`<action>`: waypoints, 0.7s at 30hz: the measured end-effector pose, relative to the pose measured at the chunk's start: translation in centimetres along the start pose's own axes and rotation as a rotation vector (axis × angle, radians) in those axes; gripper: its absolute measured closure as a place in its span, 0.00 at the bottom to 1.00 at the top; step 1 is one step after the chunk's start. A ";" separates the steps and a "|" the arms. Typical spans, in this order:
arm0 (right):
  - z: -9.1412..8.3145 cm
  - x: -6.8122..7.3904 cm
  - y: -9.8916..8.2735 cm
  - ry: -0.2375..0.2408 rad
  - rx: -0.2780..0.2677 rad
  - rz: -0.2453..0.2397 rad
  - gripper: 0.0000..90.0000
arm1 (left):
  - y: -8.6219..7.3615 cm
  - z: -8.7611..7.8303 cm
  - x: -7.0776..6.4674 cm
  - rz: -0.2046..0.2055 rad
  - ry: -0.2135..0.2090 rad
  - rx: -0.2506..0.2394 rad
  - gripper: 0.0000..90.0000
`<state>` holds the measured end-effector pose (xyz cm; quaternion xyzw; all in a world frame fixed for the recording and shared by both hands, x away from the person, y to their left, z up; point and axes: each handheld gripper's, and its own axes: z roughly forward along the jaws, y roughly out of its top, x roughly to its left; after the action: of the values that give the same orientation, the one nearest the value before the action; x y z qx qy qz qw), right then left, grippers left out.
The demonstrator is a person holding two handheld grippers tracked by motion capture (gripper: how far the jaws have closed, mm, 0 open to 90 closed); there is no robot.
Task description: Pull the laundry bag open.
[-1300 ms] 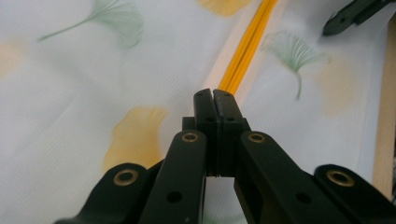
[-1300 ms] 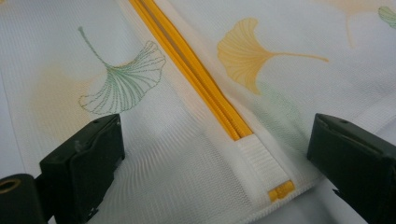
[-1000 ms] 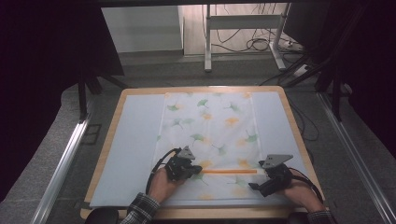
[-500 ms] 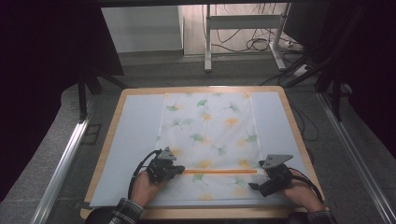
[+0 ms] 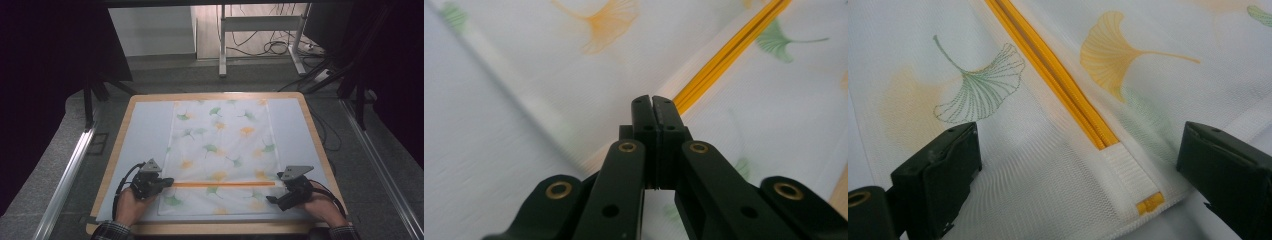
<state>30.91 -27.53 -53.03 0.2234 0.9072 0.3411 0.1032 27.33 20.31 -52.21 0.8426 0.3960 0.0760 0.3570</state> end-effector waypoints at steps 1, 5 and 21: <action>0.0 0.0 0.0 0.000 0.000 0.000 0.04 | -0.3 -0.3 0.3 -0.013 -0.003 -0.005 1.00; 0.0 0.0 0.0 -0.001 0.000 0.000 0.04 | -1.1 -1.0 0.9 -0.036 0.013 -0.017 1.00; -0.1 0.3 0.4 -0.005 0.027 0.007 0.04 | -1.2 -0.9 0.2 -0.012 0.012 -0.083 0.71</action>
<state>30.78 -27.20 -52.66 0.2290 0.9107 0.3286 0.1010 26.41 21.48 -52.36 0.8244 0.3996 0.0951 0.3895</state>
